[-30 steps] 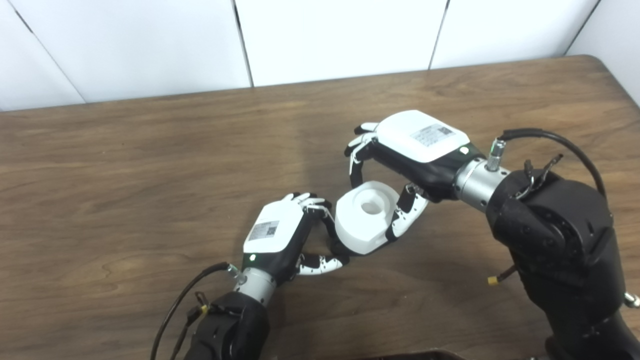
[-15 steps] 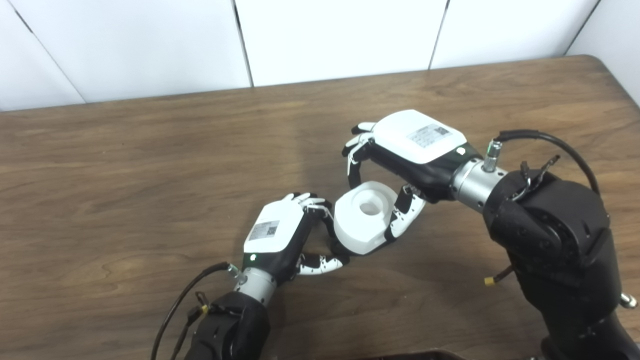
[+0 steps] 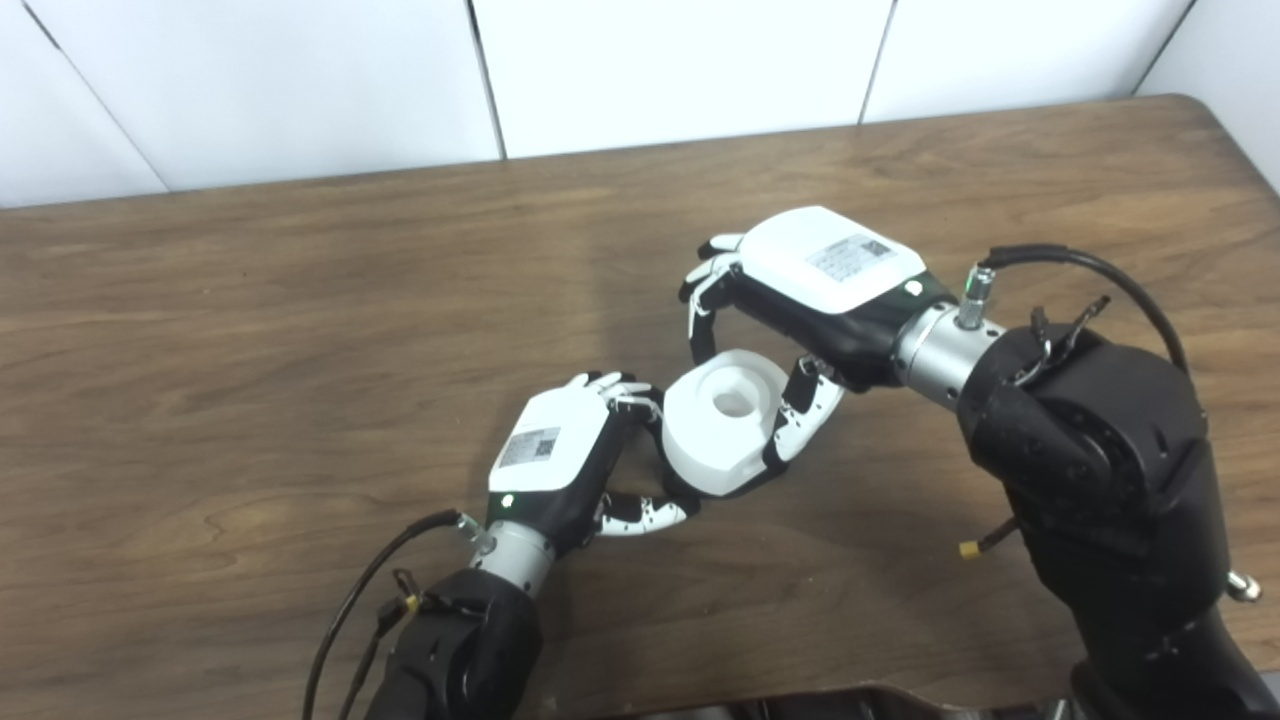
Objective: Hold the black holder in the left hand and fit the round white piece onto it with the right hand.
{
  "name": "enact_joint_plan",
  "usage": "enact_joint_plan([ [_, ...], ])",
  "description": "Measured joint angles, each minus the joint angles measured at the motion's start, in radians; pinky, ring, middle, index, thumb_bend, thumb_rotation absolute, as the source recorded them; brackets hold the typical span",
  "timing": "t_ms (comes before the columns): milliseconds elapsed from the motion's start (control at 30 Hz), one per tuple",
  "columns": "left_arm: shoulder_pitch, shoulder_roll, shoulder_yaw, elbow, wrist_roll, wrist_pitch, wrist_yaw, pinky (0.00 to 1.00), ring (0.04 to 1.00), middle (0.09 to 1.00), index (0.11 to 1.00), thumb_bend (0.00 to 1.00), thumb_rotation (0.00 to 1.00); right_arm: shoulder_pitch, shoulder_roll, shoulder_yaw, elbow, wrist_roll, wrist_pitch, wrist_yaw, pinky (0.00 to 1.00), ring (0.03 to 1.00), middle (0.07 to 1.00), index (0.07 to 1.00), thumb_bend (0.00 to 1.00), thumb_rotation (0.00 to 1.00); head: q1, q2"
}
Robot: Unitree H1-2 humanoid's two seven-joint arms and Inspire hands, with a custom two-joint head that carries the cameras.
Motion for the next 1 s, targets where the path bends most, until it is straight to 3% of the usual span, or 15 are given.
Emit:
enact_joint_plan([
  [1000, 0.0, 0.0, 0.0, -0.007, 0.0, 0.004, -0.008, 0.94, 0.89, 0.808, 0.486, 0.52, 0.06, 0.005, 0.004, -0.005, 0.008, -0.015, -0.023, 0.001, 0.79, 0.909, 0.819, 0.482, 0.53, 0.14, -0.006, 0.005],
])
